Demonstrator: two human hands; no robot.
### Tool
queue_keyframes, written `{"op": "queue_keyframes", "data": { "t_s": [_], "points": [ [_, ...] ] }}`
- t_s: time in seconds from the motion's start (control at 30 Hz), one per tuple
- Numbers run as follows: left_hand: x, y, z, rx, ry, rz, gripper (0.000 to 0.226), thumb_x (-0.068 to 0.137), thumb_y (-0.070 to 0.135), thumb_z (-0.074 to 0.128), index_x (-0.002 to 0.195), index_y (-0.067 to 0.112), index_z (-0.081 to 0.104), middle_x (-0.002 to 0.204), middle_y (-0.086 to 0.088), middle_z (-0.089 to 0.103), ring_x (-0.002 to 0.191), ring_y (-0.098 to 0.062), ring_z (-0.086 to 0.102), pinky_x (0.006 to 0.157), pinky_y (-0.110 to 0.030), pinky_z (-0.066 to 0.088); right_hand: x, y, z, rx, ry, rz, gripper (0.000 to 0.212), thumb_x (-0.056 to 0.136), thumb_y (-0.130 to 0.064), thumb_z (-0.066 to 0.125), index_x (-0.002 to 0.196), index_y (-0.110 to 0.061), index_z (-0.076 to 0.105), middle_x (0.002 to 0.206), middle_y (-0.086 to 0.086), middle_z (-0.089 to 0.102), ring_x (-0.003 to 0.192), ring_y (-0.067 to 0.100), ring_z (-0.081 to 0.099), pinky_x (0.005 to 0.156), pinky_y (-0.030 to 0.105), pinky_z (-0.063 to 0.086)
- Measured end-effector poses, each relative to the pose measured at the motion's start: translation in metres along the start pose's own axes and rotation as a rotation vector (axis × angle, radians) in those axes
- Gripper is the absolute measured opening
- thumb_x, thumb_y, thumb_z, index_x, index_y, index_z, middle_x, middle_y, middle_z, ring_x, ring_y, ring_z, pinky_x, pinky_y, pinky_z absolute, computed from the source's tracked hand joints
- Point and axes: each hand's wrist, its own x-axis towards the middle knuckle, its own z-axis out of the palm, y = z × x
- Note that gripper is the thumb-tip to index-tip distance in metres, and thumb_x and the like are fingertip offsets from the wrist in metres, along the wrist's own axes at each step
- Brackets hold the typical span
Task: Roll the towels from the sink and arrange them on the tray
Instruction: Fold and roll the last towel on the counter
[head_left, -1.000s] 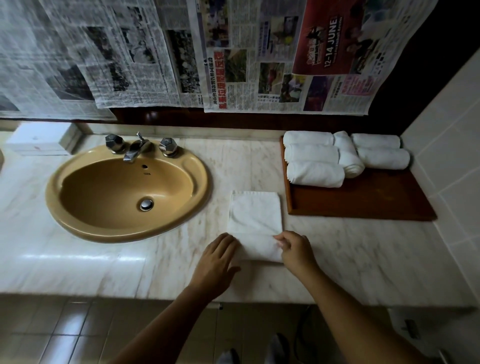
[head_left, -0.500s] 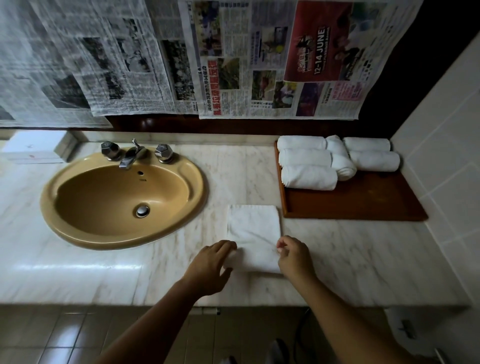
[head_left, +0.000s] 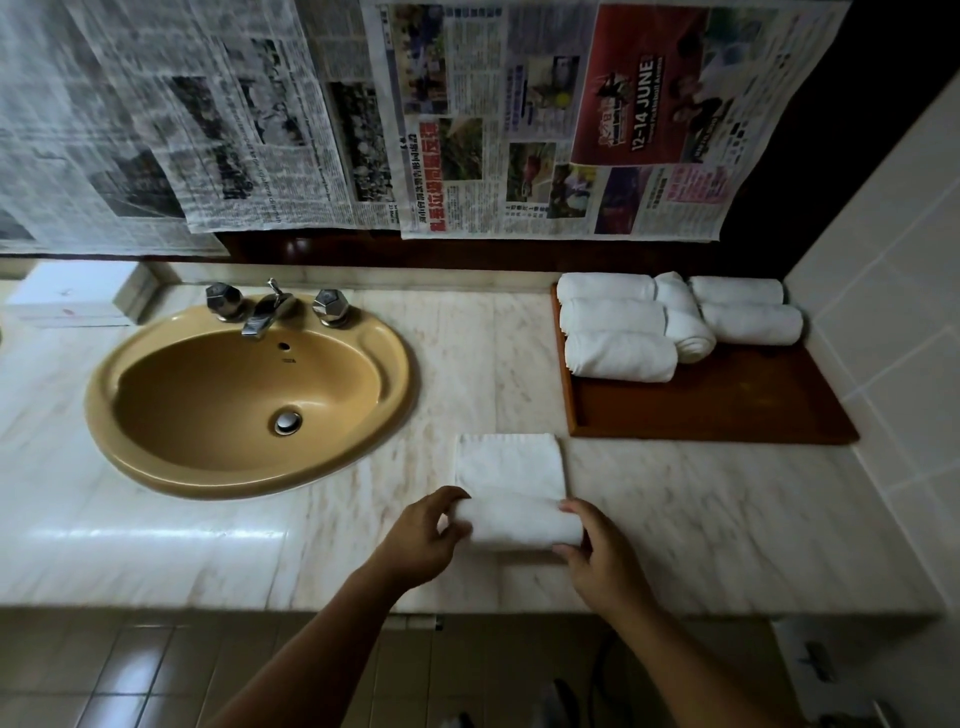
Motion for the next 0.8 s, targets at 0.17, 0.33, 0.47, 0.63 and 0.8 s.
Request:
{"op": "queue_keyframes", "data": {
  "t_s": [0.17, 0.33, 0.47, 0.63, 0.8],
  "points": [
    [0.006, 0.005, 0.006, -0.082, 0.077, -0.181, 0.026, 0.099, 0.043, 0.059, 0.12, 0.029, 0.058, 0.103, 0.009, 0.065, 0.094, -0.01, 0.063, 0.078, -0.026, 0.051, 0.015, -0.013, -0.007, 0.144, -0.057, 0.126, 0.04, 0.1, -0.029, 0.059, 0.137, -0.04, 0.047, 0.147, -0.002, 0.045, 0.129, 0.015, 0.045, 0.097, 0.028, 0.045],
    [0.014, 0.016, 0.013, -0.12, 0.218, -0.278, 0.026, 0.099, 0.04, 0.061, 0.12, 0.025, 0.058, 0.108, 0.001, 0.062, 0.088, -0.009, 0.062, 0.068, -0.025, 0.049, 0.024, -0.022, -0.005, 0.233, -0.047, 0.203, 0.042, 0.102, -0.031, 0.055, 0.141, -0.04, 0.043, 0.148, 0.001, 0.043, 0.126, 0.018, 0.047, 0.098, 0.039, 0.052],
    [0.0, 0.015, 0.021, -0.121, 0.331, -0.21, 0.034, 0.099, 0.046, 0.059, 0.128, 0.029, 0.056, 0.12, 0.008, 0.059, 0.097, -0.002, 0.062, 0.073, -0.017, 0.052, 0.024, -0.023, -0.005, 0.285, -0.029, 0.243, 0.044, 0.101, -0.029, 0.058, 0.14, -0.038, 0.042, 0.149, 0.002, 0.043, 0.129, 0.023, 0.048, 0.097, 0.042, 0.053],
    [-0.022, -0.004, 0.025, -0.158, 0.219, -0.028, 0.062, 0.093, 0.049, 0.071, 0.147, 0.038, 0.043, 0.141, 0.021, 0.053, 0.119, 0.0, 0.059, 0.09, -0.022, 0.054, 0.025, -0.021, -0.012, 0.368, -0.053, 0.241, 0.042, 0.097, -0.025, 0.064, 0.132, -0.039, 0.045, 0.145, 0.001, 0.047, 0.125, 0.021, 0.051, 0.09, 0.035, 0.056],
    [-0.011, -0.003, 0.021, -0.127, 0.226, -0.115, 0.054, 0.091, 0.056, 0.066, 0.139, 0.037, 0.05, 0.128, 0.014, 0.061, 0.099, -0.007, 0.064, 0.082, -0.035, 0.058, 0.031, -0.025, -0.015, 0.342, -0.052, 0.24, 0.039, 0.097, -0.028, 0.064, 0.13, -0.037, 0.045, 0.136, 0.001, 0.052, 0.113, 0.017, 0.056, 0.076, 0.026, 0.054]
  ]
}}
